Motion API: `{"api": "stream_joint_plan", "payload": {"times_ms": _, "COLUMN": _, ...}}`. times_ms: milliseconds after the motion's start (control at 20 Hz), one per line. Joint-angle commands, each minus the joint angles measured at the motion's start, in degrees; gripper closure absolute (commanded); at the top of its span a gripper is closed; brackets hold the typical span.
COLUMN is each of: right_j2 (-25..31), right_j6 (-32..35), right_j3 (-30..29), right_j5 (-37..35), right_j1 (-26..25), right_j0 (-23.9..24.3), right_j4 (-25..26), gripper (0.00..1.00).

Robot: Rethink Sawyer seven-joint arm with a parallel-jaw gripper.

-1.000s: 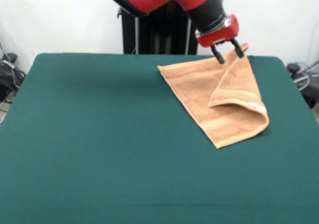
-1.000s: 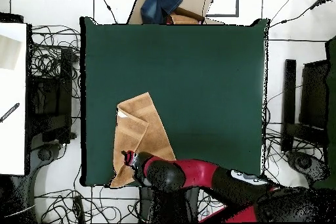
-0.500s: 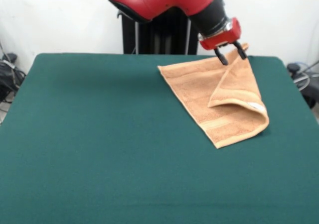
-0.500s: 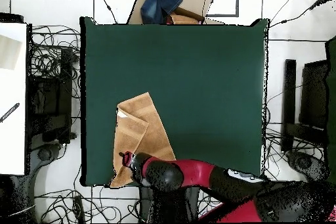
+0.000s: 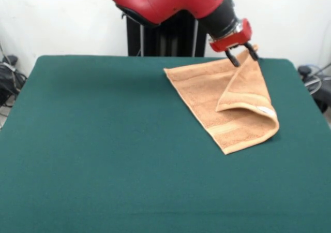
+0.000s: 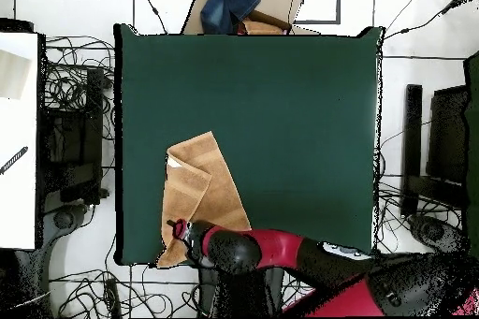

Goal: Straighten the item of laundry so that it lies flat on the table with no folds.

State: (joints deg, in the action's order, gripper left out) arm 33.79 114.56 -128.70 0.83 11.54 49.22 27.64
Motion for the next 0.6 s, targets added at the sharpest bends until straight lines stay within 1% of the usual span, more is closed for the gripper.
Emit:
{"api": "stream_joint_plan", "payload": {"times_ms": 50, "right_j2": 3.1, "right_j6": -4.0, "right_j3": 12.2, "right_j5": -8.6, "right_j1": -5.1, "right_j0": 4.1, "right_j4": 2.1, "gripper": 0.00}}
{"api": "stream_joint_plan", "payload": {"times_ms": 250, "right_j2": 3.8, "right_j6": -4.7, "right_j3": 12.6, "right_j5": -10.8, "right_j1": -5.2, "right_j0": 5.3, "right_j4": 2.1, "gripper": 0.00}}
{"api": "stream_joint_plan", "payload": {"times_ms": 450, "right_j2": 4.1, "right_j6": -6.5, "right_j3": 15.7, "right_j5": -13.2, "right_j1": -4.9, "right_j0": 5.3, "right_j4": 3.1, "gripper": 0.00}}
{"api": "stream_joint_plan", "payload": {"times_ms": 600, "right_j2": 4.4, "right_j6": -6.6, "right_j3": 16.6, "right_j5": -14.2, "right_j1": -5.2, "right_j0": 5.6, "right_j4": 3.4, "gripper": 0.00}}
